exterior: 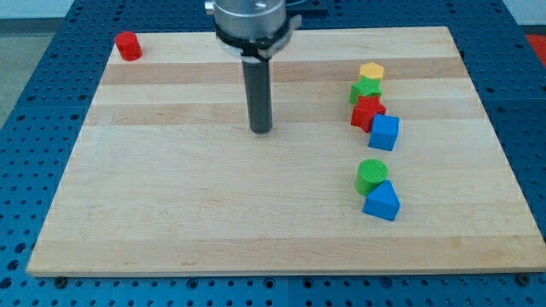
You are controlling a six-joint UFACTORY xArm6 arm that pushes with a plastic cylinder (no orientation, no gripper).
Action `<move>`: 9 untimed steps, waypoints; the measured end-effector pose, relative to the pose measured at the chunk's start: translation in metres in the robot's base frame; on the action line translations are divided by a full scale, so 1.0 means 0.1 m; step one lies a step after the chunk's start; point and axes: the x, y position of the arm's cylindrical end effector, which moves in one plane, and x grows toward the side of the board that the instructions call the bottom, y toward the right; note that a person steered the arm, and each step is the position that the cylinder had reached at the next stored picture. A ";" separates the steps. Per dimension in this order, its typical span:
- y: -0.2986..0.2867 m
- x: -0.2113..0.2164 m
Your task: Keep blue cube on right side of red star
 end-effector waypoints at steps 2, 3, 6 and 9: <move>0.39 0.15; 0.49 0.19; 1.52 0.22; 1.80 0.55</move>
